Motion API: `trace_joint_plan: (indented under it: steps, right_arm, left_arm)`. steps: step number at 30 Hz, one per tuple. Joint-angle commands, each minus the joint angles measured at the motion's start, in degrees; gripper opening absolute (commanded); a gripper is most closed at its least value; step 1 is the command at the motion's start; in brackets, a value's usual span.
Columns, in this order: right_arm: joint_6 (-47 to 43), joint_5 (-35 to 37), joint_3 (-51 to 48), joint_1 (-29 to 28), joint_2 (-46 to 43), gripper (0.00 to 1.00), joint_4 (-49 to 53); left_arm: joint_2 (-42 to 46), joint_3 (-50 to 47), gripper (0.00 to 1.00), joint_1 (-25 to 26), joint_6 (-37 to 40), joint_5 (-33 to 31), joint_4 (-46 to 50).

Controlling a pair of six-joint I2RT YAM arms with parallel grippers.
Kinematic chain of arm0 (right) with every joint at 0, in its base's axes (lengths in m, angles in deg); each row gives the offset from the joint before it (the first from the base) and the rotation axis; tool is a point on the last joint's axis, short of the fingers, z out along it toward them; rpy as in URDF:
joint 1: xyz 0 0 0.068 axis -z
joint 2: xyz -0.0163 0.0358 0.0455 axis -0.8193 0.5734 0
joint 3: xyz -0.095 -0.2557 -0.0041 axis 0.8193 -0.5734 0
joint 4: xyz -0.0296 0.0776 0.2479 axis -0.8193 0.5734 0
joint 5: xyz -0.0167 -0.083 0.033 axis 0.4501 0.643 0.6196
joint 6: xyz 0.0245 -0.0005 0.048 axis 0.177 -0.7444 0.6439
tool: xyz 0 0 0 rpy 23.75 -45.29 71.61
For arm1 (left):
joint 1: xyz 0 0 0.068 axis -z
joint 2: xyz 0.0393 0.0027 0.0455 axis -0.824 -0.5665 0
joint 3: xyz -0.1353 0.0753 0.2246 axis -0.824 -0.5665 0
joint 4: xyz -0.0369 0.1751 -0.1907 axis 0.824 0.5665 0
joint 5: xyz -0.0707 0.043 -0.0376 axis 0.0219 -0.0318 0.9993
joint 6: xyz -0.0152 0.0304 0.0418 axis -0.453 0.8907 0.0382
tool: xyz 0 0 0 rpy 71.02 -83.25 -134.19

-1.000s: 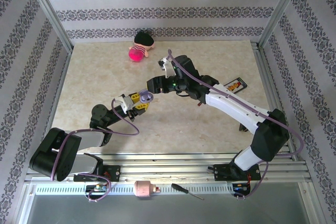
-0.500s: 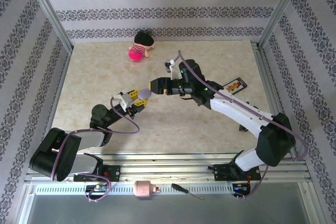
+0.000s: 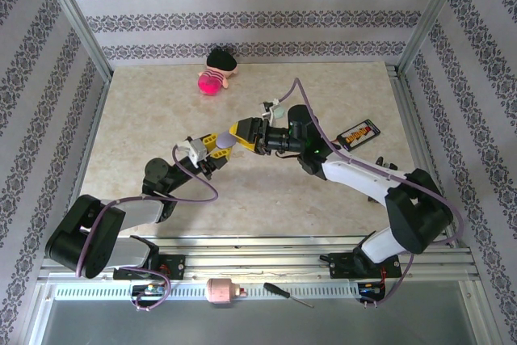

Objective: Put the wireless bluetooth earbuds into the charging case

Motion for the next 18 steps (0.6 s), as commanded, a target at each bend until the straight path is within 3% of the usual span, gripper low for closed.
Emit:
trace_joint_plan:
  steps: [1,5,9,15,18]
  right_arm:
    - [6.9,-2.1,-1.2,-0.4,1.6,0.63,-10.7]
    - [8.2,-2.6,-1.2,-0.4,2.1,0.61,-11.9]
    - [8.3,-3.5,-1.2,-0.6,2.0,0.53,-12.0]
    - [8.4,-3.4,-2.1,-1.8,2.6,0.57,-12.0]
    - [9.5,-3.6,-2.2,-2.5,3.5,0.52,-14.4]
  left_arm:
    - [0.4,1.7,0.24,1.4,-1.3,-0.4,-3.6]
    - [0.6,1.5,0.24,1.8,-1.3,-1.0,-3.6]
    - [0.5,1.0,0.24,2.1,-0.7,-2.2,-3.6]
    - [0.9,1.1,0.24,2.1,0.3,-3.8,-3.6]
    - [0.5,1.4,0.24,2.1,0.5,-3.4,-3.6]
